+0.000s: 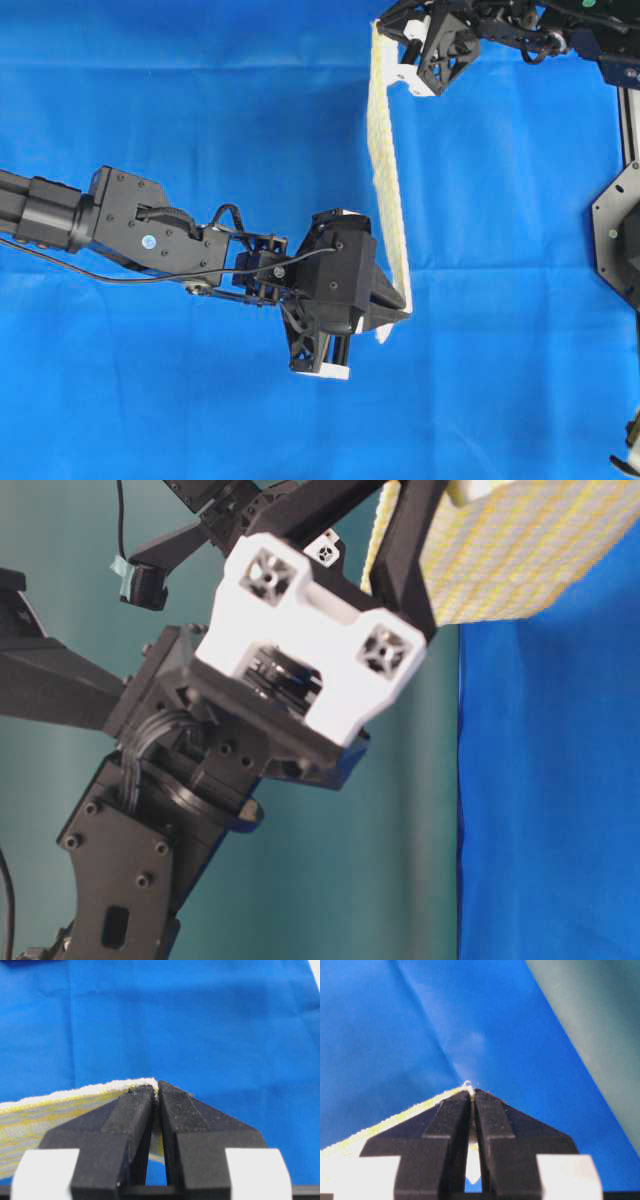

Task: Fold the yellow towel.
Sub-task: 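Lift the towel and rotate it vertical, right gripper far, left near, then lay the towel strip down lengthwise and open both grippers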

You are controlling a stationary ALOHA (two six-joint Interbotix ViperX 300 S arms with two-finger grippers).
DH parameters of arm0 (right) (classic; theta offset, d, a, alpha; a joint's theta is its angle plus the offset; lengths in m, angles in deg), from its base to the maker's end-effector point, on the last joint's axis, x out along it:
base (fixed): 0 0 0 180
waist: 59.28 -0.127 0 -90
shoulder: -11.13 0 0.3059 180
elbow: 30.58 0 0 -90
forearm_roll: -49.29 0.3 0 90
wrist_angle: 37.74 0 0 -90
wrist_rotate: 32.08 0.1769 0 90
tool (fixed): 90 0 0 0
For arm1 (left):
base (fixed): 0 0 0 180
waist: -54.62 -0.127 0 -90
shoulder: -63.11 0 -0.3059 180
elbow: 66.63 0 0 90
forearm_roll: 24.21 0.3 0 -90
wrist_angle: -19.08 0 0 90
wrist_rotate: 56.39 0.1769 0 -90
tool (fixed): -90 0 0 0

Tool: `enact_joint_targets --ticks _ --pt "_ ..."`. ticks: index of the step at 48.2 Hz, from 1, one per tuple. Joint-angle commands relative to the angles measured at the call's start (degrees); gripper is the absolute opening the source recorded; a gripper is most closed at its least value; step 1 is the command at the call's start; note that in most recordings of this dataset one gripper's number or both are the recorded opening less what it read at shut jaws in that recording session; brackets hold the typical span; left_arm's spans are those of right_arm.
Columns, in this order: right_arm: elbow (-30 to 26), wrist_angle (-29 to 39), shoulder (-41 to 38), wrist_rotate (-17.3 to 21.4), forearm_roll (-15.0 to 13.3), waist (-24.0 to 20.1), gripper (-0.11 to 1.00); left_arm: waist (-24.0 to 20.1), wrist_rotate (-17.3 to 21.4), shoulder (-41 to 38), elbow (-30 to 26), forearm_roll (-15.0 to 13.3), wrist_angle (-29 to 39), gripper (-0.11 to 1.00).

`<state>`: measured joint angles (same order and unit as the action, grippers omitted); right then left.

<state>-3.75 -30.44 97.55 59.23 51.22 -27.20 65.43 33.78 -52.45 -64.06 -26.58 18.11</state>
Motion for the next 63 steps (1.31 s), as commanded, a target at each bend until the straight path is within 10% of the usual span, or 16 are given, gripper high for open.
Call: enact_joint_targets --ticks 1,54,63 --pt "-1.5 -0.5 0.3 0.2 -0.3 2.1 0.02 1.5 0.2 1.6 -0.6 0.1 -0.4 0.02" --pt "-17.5 0.9 -16.6 0.3 -0.3 -5.5 0.02 5.3 -8.1 9.1 18.4 -1.8 -9.1 0.03" --pt "-17.5 1.1 -16.5 0.3 -0.3 -5.7 0.08 4.8 -8.0 9.1 18.4 -1.7 -7.9 0.28"
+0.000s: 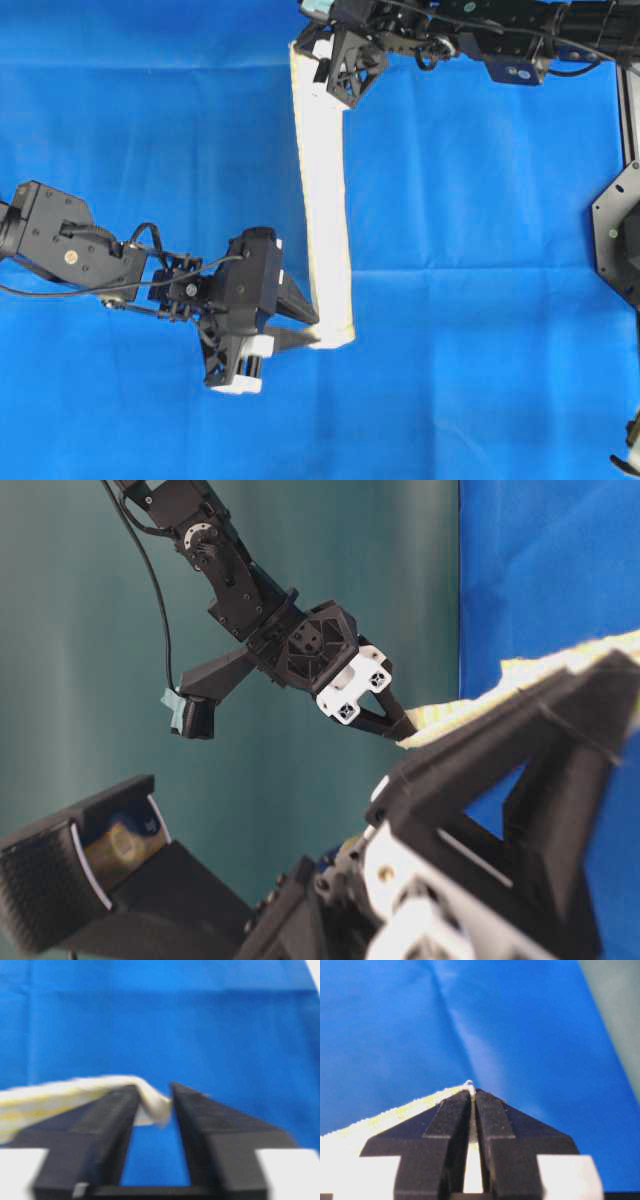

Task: Fold the yellow towel.
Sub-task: 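Lay the towel strip down lengthwise and open both grippers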

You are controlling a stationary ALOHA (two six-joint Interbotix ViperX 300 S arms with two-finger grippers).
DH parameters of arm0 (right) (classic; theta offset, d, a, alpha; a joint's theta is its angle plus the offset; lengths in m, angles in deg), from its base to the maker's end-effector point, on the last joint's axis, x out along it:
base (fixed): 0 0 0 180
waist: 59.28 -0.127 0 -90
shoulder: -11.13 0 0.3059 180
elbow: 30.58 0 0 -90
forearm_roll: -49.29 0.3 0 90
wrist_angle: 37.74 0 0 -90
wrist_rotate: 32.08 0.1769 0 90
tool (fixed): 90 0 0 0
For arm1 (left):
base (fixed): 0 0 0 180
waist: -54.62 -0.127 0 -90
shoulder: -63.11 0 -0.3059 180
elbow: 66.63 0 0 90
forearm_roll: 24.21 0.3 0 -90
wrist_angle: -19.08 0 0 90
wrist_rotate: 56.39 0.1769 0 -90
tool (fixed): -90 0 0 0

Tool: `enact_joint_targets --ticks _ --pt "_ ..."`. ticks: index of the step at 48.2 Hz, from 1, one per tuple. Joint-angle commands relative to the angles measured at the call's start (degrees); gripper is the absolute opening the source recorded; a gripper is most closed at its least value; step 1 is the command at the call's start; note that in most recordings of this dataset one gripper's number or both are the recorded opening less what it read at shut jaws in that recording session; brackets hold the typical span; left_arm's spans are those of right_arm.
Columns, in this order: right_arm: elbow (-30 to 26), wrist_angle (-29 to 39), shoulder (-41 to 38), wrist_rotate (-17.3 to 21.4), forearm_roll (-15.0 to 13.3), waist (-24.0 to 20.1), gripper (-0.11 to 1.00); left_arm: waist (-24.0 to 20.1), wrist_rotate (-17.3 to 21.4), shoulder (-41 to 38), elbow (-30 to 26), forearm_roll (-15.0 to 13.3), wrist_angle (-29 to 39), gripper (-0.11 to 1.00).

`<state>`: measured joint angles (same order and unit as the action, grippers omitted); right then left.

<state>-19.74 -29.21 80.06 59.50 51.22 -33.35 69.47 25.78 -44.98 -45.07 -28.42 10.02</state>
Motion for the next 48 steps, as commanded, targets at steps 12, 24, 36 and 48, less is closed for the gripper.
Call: enact_joint_targets --ticks 12,24,36,48 --pt "-0.3 -0.2 2.3 -0.1 -0.3 0.4 0.75 -0.1 0.3 3.3 -0.4 0.5 6.0 0.44" --pt "4.2 -0.4 7.5 0.0 -0.3 0.4 0.68 -1.6 0.4 7.6 0.7 0.9 9.1 0.44" --pt "11.3 -0.5 14.7 0.4 -0.3 0.1 0.68 -4.2 0.5 11.9 4.3 1.0 9.1 0.44" --pt "20.5 -4.8 23.1 0.7 0.1 -2.7 0.68 -7.6 0.4 17.7 10.3 1.0 8.1 0.44"
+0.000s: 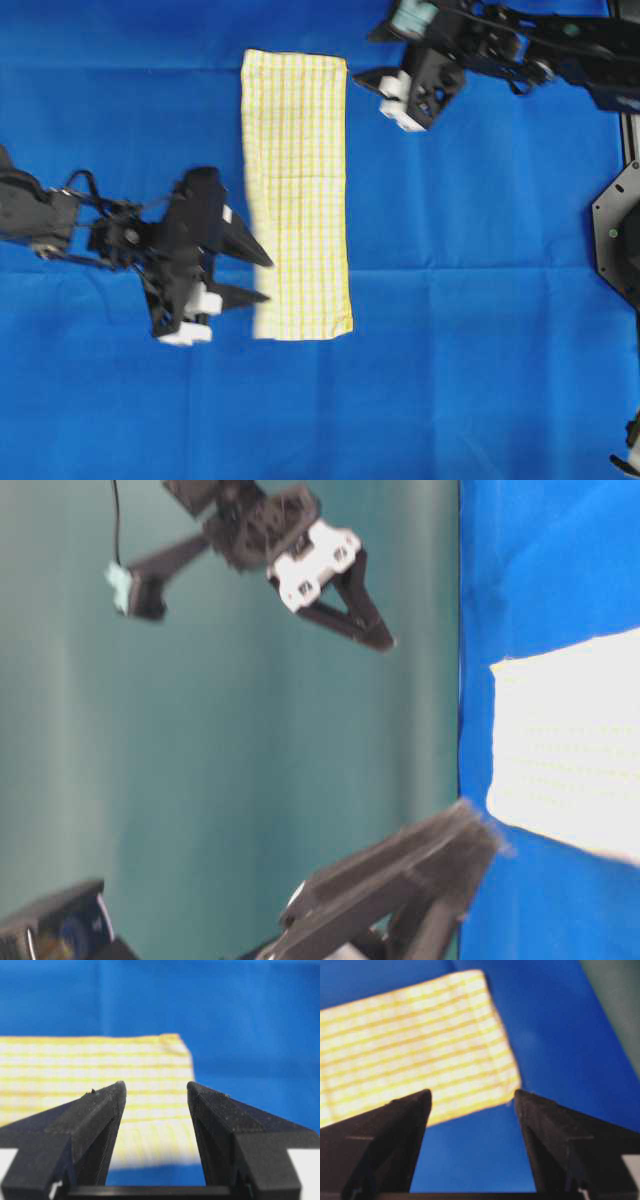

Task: Fold the yellow towel.
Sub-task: 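Lay the towel strip down lengthwise and open both grippers, then move both grippers to the far end corners of the towel strip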

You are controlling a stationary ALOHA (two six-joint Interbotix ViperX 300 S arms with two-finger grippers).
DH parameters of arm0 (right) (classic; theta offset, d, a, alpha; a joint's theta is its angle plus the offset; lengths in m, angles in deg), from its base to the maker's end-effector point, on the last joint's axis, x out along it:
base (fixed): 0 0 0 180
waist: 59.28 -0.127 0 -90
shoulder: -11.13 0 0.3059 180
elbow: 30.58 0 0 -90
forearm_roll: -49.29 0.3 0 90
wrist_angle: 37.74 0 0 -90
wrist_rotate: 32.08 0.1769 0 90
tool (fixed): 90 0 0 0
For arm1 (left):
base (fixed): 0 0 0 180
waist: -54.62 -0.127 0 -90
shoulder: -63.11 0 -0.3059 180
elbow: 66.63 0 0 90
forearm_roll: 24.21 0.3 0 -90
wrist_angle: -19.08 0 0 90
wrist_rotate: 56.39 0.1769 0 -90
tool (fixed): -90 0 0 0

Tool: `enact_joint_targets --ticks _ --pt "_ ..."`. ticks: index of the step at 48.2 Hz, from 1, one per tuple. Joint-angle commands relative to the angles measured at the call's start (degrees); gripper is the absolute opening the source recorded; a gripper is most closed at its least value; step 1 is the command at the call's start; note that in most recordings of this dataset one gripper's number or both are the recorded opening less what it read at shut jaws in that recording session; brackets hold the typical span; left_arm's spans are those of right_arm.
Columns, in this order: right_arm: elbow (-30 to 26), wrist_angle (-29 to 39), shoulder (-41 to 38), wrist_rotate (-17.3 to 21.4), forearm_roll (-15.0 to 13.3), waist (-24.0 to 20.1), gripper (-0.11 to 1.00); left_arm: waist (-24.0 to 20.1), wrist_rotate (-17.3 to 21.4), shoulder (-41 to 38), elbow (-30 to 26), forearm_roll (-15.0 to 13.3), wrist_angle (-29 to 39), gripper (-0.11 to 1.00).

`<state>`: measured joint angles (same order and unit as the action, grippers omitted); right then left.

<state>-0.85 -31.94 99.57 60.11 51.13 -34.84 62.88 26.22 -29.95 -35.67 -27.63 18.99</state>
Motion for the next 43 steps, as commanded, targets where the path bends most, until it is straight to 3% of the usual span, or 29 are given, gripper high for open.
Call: enact_joint_targets --ticks 1,13,29,36,43 --pt "2.3 -2.6 4.3 0.1 0.3 -1.7 0.68 -1.2 0.0 3.1 1.5 0.2 -1.2 0.44" --pt "9.1 -6.0 11.3 0.2 1.6 -5.2 0.68 -2.5 0.0 7.3 6.6 0.2 -6.1 0.45" --pt "7.5 -6.7 9.1 0.2 2.1 -5.4 0.67 -5.1 0.2 7.7 7.4 0.3 -6.8 0.45" --pt "4.5 -6.6 5.4 0.1 2.1 -4.2 0.67 -9.1 0.8 7.6 7.4 0.2 -7.0 0.45" --pt "1.1 -6.6 0.2 0.1 2.1 -1.2 0.68 -16.8 2.7 5.1 7.0 0.2 -9.1 0.52"
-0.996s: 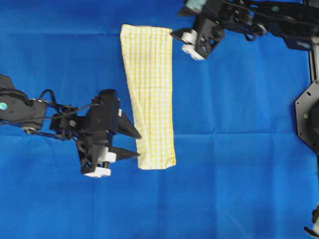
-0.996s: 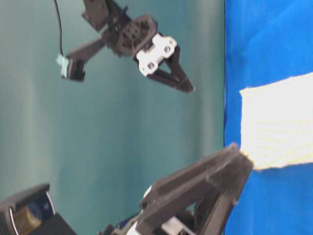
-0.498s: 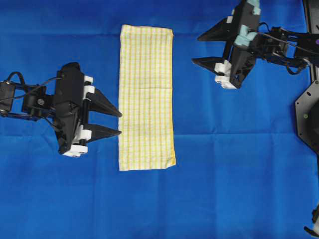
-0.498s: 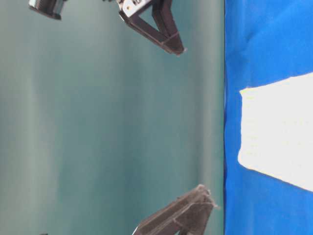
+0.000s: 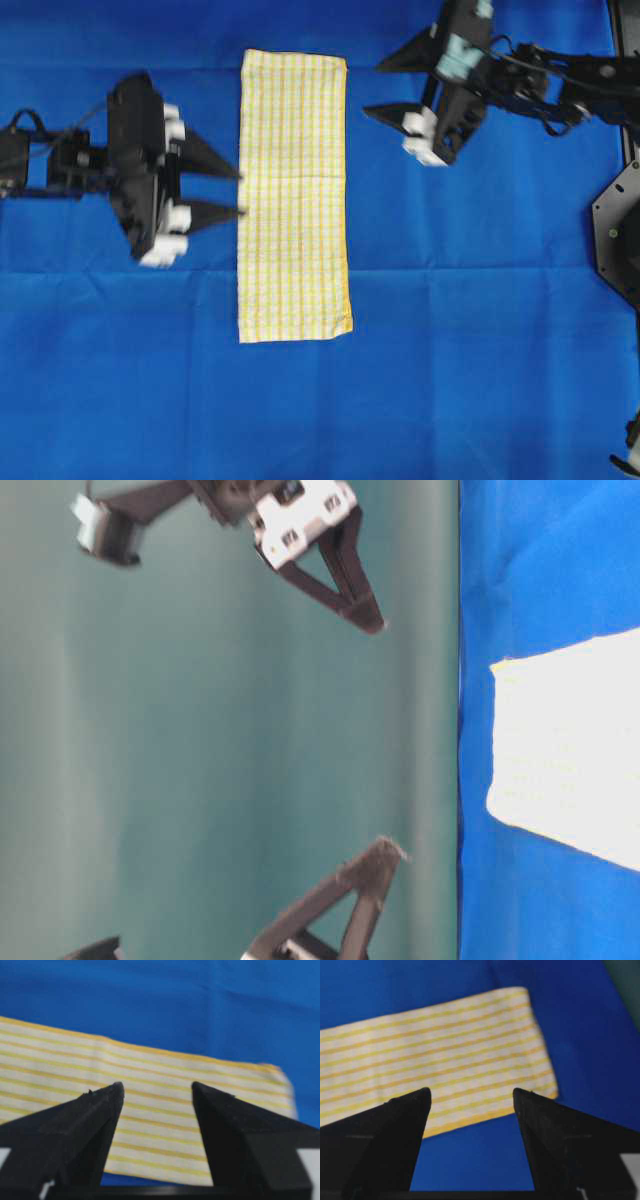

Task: Fold the yellow towel.
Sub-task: 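Move both grippers to the far end corners of the towel strip, then grasp the far end corners of the strip with both grippers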

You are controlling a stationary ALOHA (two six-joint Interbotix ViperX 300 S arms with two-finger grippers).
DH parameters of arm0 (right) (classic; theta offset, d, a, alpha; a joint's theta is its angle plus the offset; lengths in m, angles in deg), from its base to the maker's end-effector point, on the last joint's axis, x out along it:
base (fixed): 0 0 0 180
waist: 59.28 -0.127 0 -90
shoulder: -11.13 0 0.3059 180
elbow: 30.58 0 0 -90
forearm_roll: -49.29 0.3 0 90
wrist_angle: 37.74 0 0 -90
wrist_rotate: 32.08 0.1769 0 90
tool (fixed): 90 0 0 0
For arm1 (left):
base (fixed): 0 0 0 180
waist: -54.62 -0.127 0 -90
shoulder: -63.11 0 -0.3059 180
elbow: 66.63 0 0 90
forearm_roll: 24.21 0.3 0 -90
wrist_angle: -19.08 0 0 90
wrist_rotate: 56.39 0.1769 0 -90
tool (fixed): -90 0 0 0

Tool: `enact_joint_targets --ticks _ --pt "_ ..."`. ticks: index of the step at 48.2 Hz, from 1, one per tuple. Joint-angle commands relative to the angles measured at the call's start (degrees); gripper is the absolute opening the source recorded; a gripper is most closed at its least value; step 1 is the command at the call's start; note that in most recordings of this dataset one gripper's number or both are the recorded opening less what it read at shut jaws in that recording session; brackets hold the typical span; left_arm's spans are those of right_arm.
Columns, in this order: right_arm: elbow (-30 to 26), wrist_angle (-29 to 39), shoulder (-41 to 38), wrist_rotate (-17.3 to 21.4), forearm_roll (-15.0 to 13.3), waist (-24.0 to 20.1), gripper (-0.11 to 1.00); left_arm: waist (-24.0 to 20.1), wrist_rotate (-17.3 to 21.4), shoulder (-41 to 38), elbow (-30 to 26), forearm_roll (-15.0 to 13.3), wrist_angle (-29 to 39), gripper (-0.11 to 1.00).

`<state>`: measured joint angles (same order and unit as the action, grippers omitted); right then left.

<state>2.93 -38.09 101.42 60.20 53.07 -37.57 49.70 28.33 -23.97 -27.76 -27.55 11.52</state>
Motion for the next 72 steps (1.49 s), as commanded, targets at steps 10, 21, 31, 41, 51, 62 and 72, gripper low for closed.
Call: enact_joint_targets --ticks 10,21,31,41,51,62,72 --pt "-7.6 -0.4 -10.8 0.0 0.4 5.8 0.70 -13.0 4.7 -7.3 -2.2 0.2 -6.6 0.71" --pt "-11.3 -0.9 -18.9 0.1 1.2 8.3 0.75 -20.2 6.8 -16.7 -5.4 0.1 -9.8 0.76" --pt "-14.1 -1.4 -24.8 0.1 2.5 8.7 0.75 -24.1 6.8 -25.1 -9.0 0.2 -12.4 0.76" --pt "-15.2 -1.4 -26.6 0.1 4.3 8.9 0.75 -25.3 6.8 -29.7 -10.8 0.2 -12.9 0.75" --pt "-15.9 -1.0 -28.6 0.1 6.2 9.0 0.62 -26.7 6.8 -30.7 -11.3 0.1 -12.8 0.59" --pt "-15.9 -1.1 -30.2 0.1 6.9 9.0 0.13 -26.3 8.5 -31.8 -12.0 0.6 -12.8 0.10" --pt "-15.9 -1.1 -30.1 0.1 6.9 8.9 0.08 -25.7 10.1 -31.8 -12.2 0.4 -12.8 0.05"
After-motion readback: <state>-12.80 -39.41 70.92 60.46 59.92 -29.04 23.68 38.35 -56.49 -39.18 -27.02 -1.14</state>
